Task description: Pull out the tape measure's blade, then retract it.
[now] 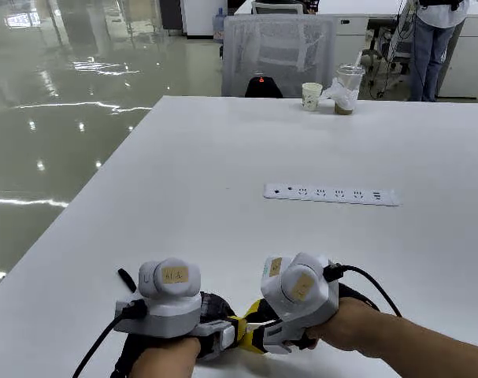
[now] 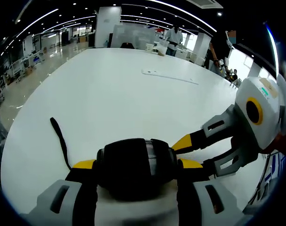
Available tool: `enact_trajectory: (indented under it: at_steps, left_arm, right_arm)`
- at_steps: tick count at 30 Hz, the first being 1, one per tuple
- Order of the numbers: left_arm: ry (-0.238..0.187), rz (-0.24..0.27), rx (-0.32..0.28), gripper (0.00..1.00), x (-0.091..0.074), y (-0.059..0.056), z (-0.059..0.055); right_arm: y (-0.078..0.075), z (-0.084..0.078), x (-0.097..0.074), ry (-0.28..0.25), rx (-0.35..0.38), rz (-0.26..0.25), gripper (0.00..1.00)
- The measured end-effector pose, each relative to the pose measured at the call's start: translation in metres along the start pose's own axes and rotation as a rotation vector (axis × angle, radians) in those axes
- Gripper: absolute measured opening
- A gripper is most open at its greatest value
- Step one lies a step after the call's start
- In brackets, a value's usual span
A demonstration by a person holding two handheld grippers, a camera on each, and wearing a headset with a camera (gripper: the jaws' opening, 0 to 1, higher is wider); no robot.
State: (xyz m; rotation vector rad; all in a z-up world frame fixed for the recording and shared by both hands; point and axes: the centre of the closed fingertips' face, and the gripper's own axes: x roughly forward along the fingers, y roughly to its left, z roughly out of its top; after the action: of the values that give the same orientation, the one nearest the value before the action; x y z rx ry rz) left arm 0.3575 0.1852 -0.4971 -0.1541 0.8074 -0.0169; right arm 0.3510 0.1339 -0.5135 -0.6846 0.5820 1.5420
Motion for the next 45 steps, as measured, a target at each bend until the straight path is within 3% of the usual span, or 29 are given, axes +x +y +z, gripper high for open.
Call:
enact_trajectory:
  at_steps: [15, 23, 45]
  left_arm:
    - [-0.01, -0.019, 0.039, 0.72, -0.012, -0.007, 0.001]
    - [-0.019, -0.038, 0.067, 0.75, -0.019, -0.009, 0.0]
    - [-0.044, -0.131, 0.155, 0.78, -0.043, -0.016, -0.005]
  right_arm:
    - [-0.003, -0.011, -0.029, 0.005, 0.022, -0.051, 0.26]
    - [0.001, -0.024, -0.045, 0.016, 0.042, -0.072, 0.31]
    - [0.014, -0.046, -0.09, -0.04, 0.172, -0.205, 0.43]
